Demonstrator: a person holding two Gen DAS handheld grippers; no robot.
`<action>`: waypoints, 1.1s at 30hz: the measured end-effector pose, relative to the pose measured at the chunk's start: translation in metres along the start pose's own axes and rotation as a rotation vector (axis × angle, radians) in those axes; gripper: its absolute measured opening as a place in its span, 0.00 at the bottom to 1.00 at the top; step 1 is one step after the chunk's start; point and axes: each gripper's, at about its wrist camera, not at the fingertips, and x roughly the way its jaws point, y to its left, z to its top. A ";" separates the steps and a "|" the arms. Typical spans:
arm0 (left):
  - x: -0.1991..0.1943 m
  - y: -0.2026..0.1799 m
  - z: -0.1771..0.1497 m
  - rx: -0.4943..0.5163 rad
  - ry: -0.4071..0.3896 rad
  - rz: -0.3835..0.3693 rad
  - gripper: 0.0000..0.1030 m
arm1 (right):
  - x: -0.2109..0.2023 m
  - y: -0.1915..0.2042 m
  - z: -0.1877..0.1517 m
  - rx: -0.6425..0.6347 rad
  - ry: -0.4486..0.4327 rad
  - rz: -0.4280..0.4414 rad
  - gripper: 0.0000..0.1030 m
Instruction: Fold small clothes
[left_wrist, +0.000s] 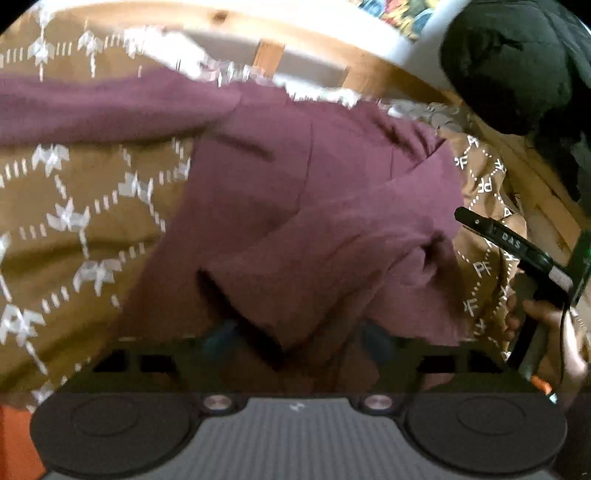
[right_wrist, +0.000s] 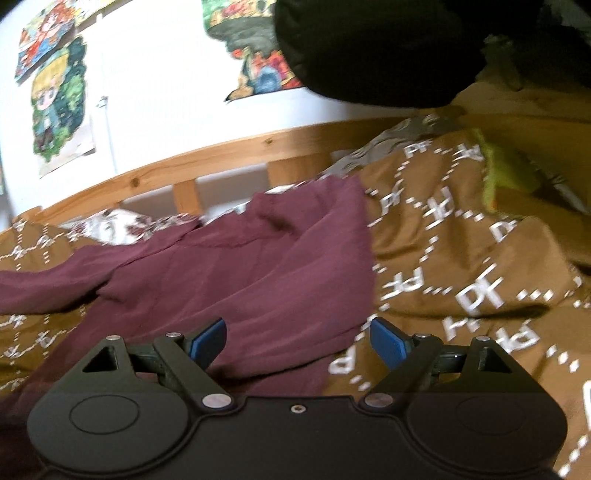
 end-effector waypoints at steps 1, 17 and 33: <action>-0.002 -0.003 0.002 0.023 -0.022 0.025 0.85 | 0.003 -0.004 0.002 0.006 -0.010 -0.009 0.82; 0.043 -0.014 0.001 0.090 0.076 0.288 0.76 | 0.031 -0.041 0.018 0.105 -0.056 -0.029 0.10; -0.014 0.046 0.027 -0.103 -0.130 0.418 0.96 | 0.027 -0.040 0.014 0.100 -0.037 -0.086 0.57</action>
